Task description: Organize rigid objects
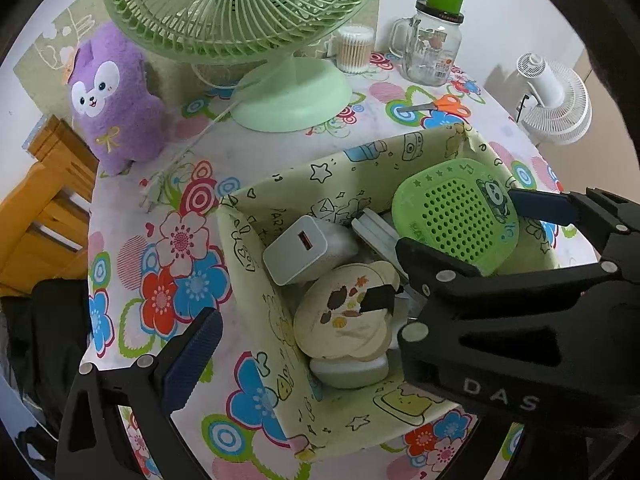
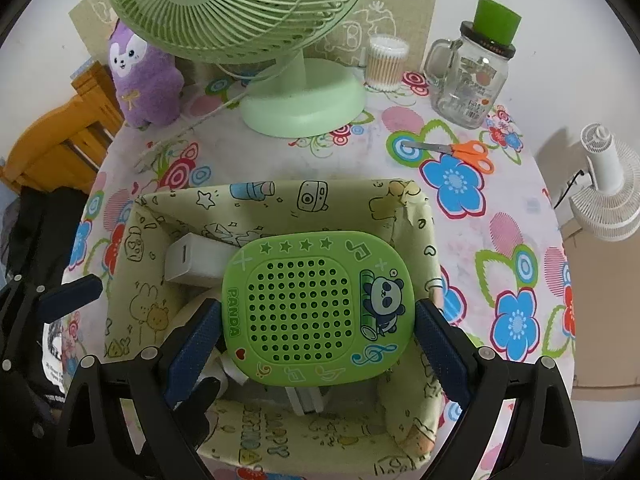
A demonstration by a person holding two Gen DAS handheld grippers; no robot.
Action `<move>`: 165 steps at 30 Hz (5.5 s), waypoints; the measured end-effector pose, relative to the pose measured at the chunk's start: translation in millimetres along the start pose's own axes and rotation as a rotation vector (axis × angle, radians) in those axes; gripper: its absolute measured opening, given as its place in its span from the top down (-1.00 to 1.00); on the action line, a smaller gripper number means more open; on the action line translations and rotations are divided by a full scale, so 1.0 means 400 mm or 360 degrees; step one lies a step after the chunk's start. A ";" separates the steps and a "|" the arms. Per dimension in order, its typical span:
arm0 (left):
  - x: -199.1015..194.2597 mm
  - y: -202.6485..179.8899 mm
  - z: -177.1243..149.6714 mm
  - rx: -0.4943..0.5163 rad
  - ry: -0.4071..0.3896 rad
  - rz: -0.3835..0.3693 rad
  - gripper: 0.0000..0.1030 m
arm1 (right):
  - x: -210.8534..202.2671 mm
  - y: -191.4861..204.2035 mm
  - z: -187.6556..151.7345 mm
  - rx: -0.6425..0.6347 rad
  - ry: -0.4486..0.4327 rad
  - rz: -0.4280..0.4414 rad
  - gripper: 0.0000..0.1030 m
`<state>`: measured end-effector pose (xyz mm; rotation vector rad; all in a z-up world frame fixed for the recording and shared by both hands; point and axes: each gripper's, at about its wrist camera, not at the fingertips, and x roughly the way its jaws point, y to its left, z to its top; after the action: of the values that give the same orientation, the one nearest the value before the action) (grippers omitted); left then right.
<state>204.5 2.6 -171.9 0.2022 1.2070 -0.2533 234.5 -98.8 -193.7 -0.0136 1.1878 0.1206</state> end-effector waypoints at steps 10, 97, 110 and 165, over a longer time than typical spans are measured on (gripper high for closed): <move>0.023 0.002 0.015 -0.0001 0.0024 0.0012 -0.99 | 0.024 0.020 0.011 -0.0038 0.0023 -0.0056 -0.86; -0.629 -0.170 -0.258 -0.0364 -0.0747 0.0286 -1.00 | -0.683 -0.138 -0.317 0.0023 -0.0722 -0.0080 -0.94; -0.630 -0.185 -0.268 -0.0369 -0.0752 0.0263 -1.00 | -0.688 -0.153 -0.339 0.0053 -0.0724 -0.0084 -0.94; -0.657 -0.157 -0.301 -0.0376 -0.0756 0.0285 -1.00 | -0.711 -0.126 -0.361 0.0016 -0.0764 -0.0092 -0.94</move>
<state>-9.7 -0.1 32.3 0.0377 0.7330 0.0028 1.6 -184.1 12.8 -0.0096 0.7081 0.0619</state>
